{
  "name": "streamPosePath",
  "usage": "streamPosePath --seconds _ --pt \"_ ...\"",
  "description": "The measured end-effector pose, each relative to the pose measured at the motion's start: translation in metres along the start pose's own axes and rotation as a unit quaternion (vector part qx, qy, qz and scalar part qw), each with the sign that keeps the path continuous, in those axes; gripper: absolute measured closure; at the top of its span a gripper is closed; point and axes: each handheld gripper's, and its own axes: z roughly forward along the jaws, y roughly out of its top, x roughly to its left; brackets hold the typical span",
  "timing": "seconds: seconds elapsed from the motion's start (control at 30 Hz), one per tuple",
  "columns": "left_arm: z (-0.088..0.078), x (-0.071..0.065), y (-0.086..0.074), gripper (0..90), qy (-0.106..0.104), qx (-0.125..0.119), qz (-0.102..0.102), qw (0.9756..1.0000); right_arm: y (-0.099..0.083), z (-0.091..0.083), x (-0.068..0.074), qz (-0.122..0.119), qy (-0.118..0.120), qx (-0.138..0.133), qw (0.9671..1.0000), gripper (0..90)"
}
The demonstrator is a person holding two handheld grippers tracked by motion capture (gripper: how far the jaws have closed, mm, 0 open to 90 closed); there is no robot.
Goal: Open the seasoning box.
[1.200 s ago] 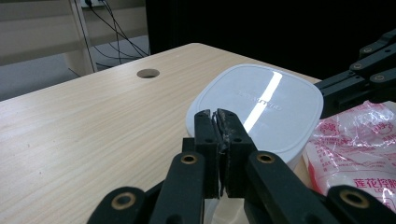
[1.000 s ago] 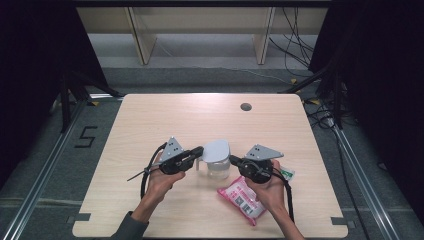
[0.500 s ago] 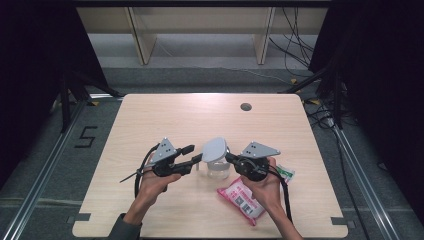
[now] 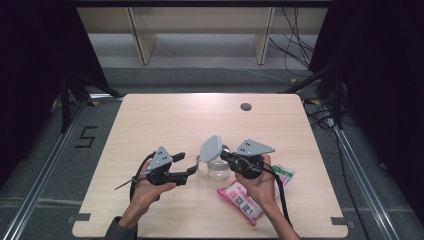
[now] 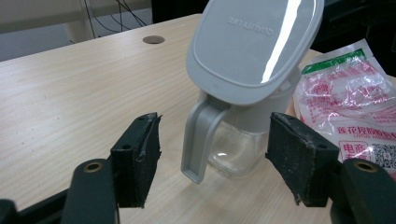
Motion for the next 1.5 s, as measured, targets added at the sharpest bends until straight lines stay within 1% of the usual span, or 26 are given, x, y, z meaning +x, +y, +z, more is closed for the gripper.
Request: streamPosePath --seconds 0.17,0.23,0.27,0.37,0.43,0.5,0.57,0.6,0.67,0.73,0.77,0.83,0.9,1.0,1.03,1.1,1.13,1.17,1.2,1.23,1.27,1.33,1.37,1.4,1.47,1.5 --pt "-0.003 -0.004 -0.006 32.8 -0.004 0.006 0.006 1.0 0.003 0.004 0.002 -0.007 0.008 -0.008 0.9999 90.0" --pt "-0.004 -0.005 -0.009 32.2 -0.001 0.014 0.011 0.9998 0.004 0.005 0.004 0.004 0.009 -0.005 0.9999 90.0" --pt "-0.004 -0.006 -0.009 32.1 -0.002 0.013 0.011 0.9998 0.005 0.006 0.005 0.001 0.012 -0.006 0.9999 90.0" --pt "-0.005 -0.005 -0.011 31.9 0.0 0.016 0.011 0.9998 0.006 0.008 0.008 0.011 0.009 -0.003 0.9999 90.0" --pt "-0.006 -0.004 -0.012 31.9 0.0 0.014 0.011 0.9998 0.008 0.009 0.008 -0.003 0.014 -0.004 0.9999 90.0" --pt "-0.006 -0.004 -0.014 32.2 0.001 0.012 0.01 0.9999 0.01 0.012 0.01 -0.002 0.02 -0.011 0.9997 90.0" --pt "-0.006 -0.006 -0.016 32.2 0.002 0.013 0.007 0.9999 0.011 0.012 0.011 -0.004 0.013 -0.009 0.9999 90.0" --pt "-0.007 -0.005 -0.016 32.1 0.004 0.018 0.015 0.9997 0.012 0.015 0.011 -0.007 0.023 -0.017 0.9996 90.0" --pt "-0.005 -0.006 -0.017 32.2 -0.002 0.017 0.011 0.9998 0.013 0.016 0.014 -0.004 0.024 -0.012 0.9996 90.0" --pt "-0.005 -0.008 -0.017 32.2 0.001 0.02 0.018 0.9996 0.014 0.019 0.015 -0.007 0.026 -0.018 0.9995 90.0" --pt "-0.005 -0.009 -0.017 32.1 -0.001 0.019 0.018 0.9996 0.014 0.018 0.017 0.003 0.027 -0.011 0.9996 90.0" --pt "-0.005 -0.009 -0.018 32.0 -0.001 0.018 0.017 0.9997 0.015 0.02 0.017 -0.013 0.032 -0.021 0.9992 90.0" --pt "-0.005 -0.009 -0.018 32.0 -0.001 0.02 0.017 0.9997 0.015 0.02 0.02 0.003 0.039 -0.016 0.9991 90.0" --pt "-0.006 -0.008 -0.018 32.0 -0.002 0.019 0.017 0.9997 0.017 0.02 0.019 -0.003 0.044 -0.025 0.9987 90.0" --pt "-0.006 -0.008 -0.018 32.0 -0.002 0.015 0.013 0.9998 0.017 0.019 0.019 0.003 0.042 -0.029 0.9987 90.0" --pt "-0.006 -0.008 -0.019 31.9 -0.001 0.016 0.015 0.9998 0.018 0.015 0.019 0.001 0.039 -0.023 0.999 90.0" --pt "-0.007 -0.007 -0.019 31.8 0.002 0.02 0.019 0.9996 0.018 0.013 0.017 -0.003 0.04 -0.033 0.9987 90.0" --pt "-0.007 -0.007 -0.019 31.5 0.002 0.019 0.017 0.9997 0.017 0.008 0.016 0.002 0.04 -0.033 0.9986 88.5" --pt "-0.007 -0.007 -0.02 31.4 0.002 0.02 0.017 0.9997 0.016 0.004 0.017 0.02 0.035 -0.028 0.9988 87.3" --pt "-0.007 -0.007 -0.02 31.4 0.002 0.02 0.017 0.9996 0.013 -0.002 0.014 0.019 0.034 -0.036 0.9986 85.7" --pt "-0.007 -0.008 -0.02 31.4 0.0 0.019 0.015 0.9997 0.011 -0.01 0.014 0.027 0.028 -0.028 0.9989 83.9" --pt "-0.007 -0.008 -0.021 31.4 0.003 0.023 0.015 0.9996 0.004 -0.021 0.011 0.018 0.022 -0.028 0.9992 81.6" --pt "-0.007 -0.008 -0.022 31.3 0.001 0.022 0.013 0.9997 -0.001 -0.028 0.009 0.016 0.009 -0.027 0.9995 80.6" --pt "-0.008 -0.008 -0.021 31.4 0.002 0.022 0.013 0.9997 -0.007 -0.038 0.007 0.021 0.0 -0.025 0.9995 80.2" --pt "-0.008 -0.008 -0.021 31.4 0.003 0.021 0.014 0.9997 -0.015 -0.049 0.003 0.032 -0.001 -0.025 0.9992 79.8" --pt "-0.009 -0.008 -0.021 31.3 0.005 0.022 0.014 0.9996 -0.017 -0.053 0.001 0.029 -0.009 -0.025 0.9992 79.6"
